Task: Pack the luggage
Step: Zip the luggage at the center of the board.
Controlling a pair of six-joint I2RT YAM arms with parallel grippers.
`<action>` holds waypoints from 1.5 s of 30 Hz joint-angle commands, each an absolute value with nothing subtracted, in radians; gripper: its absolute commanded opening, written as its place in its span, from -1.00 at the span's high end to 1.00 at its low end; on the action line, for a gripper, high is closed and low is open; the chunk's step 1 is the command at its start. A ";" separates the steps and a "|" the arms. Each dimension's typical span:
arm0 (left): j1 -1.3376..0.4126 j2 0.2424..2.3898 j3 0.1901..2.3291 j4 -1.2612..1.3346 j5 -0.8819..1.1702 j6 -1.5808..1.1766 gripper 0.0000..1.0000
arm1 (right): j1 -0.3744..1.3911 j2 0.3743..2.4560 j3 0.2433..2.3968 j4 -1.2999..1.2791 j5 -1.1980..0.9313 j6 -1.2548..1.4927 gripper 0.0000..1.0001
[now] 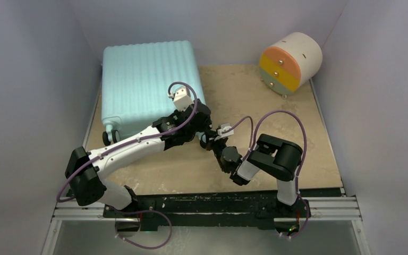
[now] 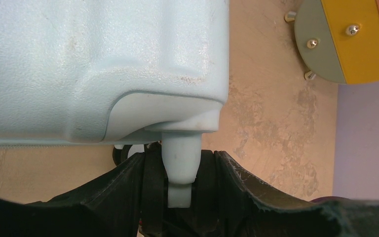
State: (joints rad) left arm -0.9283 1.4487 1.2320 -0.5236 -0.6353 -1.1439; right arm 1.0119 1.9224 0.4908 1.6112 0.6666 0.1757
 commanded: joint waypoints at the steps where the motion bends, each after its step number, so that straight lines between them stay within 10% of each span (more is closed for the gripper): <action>1: -0.901 1.448 1.174 -0.715 -0.658 -1.118 1.00 | 0.919 1.900 0.422 1.807 0.885 0.220 1.00; 45: -0.902 1.297 1.014 -0.629 -0.479 -0.898 1.00 | 0.574 2.016 0.795 1.683 0.470 -0.027 1.00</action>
State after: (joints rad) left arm -0.9035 1.3396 1.0683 -0.3264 -0.5045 -1.0103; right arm 0.6872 1.9995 0.6907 1.5169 0.2810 0.0566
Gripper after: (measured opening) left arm 0.508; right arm 0.008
